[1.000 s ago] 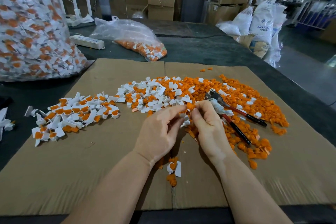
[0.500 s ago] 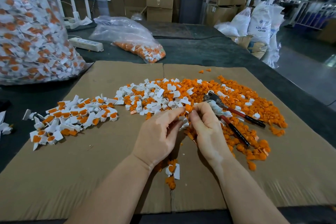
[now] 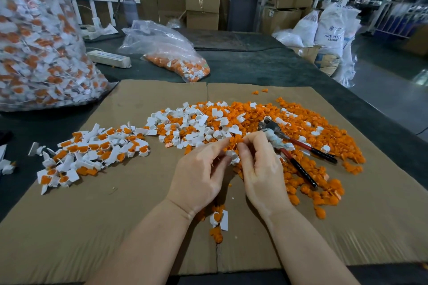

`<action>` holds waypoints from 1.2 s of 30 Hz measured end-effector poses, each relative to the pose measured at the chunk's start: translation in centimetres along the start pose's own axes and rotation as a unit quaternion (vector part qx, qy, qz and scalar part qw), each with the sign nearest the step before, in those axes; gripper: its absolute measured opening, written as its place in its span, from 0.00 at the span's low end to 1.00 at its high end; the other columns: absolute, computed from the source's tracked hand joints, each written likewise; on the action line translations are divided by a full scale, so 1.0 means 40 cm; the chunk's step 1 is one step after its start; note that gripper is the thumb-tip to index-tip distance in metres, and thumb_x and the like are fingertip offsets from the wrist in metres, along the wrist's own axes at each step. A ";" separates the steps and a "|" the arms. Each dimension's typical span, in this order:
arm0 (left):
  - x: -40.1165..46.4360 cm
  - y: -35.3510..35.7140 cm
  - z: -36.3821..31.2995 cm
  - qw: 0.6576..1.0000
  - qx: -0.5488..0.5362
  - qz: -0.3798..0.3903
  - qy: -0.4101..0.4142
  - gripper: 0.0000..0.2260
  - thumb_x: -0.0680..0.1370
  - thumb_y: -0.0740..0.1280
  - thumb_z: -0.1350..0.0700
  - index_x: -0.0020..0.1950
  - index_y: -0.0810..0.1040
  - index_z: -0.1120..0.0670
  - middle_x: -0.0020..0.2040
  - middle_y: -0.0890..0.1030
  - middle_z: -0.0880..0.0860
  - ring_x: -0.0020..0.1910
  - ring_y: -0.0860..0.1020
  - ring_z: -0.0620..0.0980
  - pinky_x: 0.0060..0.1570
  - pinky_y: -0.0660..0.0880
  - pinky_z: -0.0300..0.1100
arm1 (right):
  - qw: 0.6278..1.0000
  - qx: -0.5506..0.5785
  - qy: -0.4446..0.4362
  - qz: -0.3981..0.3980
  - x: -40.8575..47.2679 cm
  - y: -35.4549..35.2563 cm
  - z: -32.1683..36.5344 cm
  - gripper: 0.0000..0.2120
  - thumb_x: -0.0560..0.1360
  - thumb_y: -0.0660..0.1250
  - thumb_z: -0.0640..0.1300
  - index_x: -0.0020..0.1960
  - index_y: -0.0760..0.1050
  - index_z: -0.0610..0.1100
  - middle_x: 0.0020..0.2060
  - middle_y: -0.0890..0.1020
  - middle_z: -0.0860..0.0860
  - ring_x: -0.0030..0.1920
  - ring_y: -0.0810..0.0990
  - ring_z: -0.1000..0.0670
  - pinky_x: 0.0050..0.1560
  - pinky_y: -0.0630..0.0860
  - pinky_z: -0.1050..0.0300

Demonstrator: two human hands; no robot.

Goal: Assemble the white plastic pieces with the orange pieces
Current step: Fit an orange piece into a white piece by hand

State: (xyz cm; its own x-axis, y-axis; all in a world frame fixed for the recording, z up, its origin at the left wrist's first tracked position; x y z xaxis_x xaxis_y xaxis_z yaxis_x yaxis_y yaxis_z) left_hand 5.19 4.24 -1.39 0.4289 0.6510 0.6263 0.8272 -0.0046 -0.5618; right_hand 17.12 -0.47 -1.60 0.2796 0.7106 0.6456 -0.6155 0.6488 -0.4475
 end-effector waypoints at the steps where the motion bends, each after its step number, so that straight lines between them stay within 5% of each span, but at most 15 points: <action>1: 0.000 -0.001 -0.001 1.000 0.001 0.002 -0.001 0.16 0.74 0.65 0.57 0.61 0.78 0.60 0.49 0.84 0.54 0.46 0.80 0.47 0.52 0.70 0.31 | 1.000 -0.004 -0.003 0.000 0.000 0.000 0.000 0.04 0.78 0.61 0.38 0.45 0.71 0.41 0.36 0.73 0.52 0.37 0.71 0.53 0.36 0.71 0.58; 14: 0.002 -0.005 -0.007 0.999 0.037 0.014 0.006 0.16 0.75 0.65 0.57 0.61 0.78 0.59 0.46 0.83 0.51 0.43 0.80 0.46 0.45 0.73 0.33 | 0.998 -0.054 -0.022 -0.001 -0.002 -0.001 -0.001 0.04 0.78 0.61 0.39 0.45 0.72 0.41 0.37 0.74 0.51 0.38 0.70 0.55 0.38 0.70 0.61; 17: 0.009 -0.013 0.012 0.994 -0.055 -0.029 -0.091 0.12 0.77 0.67 0.59 0.60 0.78 0.51 0.41 0.80 0.42 0.37 0.77 0.39 0.40 0.72 0.27 | 0.999 -0.044 -0.011 0.016 -0.003 -0.004 0.001 0.04 0.77 0.62 0.38 0.43 0.72 0.42 0.38 0.73 0.53 0.41 0.70 0.54 0.41 0.68 0.63; 21: 0.018 -0.027 0.044 0.955 -0.152 -0.102 -0.234 0.09 0.76 0.66 0.62 0.54 0.79 0.52 0.35 0.77 0.49 0.33 0.74 0.40 0.35 0.70 0.27 | 0.987 -0.091 -0.086 0.102 -0.009 -0.003 0.018 0.02 0.73 0.64 0.38 0.42 0.73 0.42 0.41 0.74 0.52 0.44 0.70 0.52 0.46 0.68 0.59; 26: 0.021 -0.024 0.053 0.937 -0.177 -0.118 -0.278 0.07 0.77 0.65 0.62 0.52 0.80 0.53 0.36 0.78 0.52 0.34 0.74 0.43 0.34 0.70 0.27 | 0.953 -0.173 -0.150 0.200 -0.018 0.002 0.031 0.03 0.68 0.67 0.40 0.36 0.74 0.44 0.41 0.75 0.51 0.43 0.70 0.49 0.44 0.64 0.57; 36: 0.018 -0.022 0.072 0.908 -0.188 -0.141 -0.346 0.07 0.78 0.64 0.60 0.51 0.78 0.49 0.39 0.78 0.50 0.37 0.74 0.42 0.32 0.68 0.22 | 0.979 -0.202 0.016 -0.029 -0.004 -0.006 -0.006 0.02 0.72 0.70 0.35 0.43 0.81 0.41 0.39 0.81 0.47 0.44 0.78 0.45 0.46 0.70 0.51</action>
State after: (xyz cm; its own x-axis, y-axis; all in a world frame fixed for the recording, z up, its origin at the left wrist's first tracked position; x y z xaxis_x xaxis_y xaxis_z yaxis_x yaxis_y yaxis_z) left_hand 3.72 6.92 -1.98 -0.0427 0.9872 0.1538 0.9901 0.0623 -0.1255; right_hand 17.41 -0.68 -1.73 0.3330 0.6735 0.6599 -0.2575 0.7382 -0.6235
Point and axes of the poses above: each hand's wrist, its own x-axis towards the middle knuckle, its own y-axis out of the palm, z = x × y, the point moved 1 cm from there along x, towards the middle knuckle
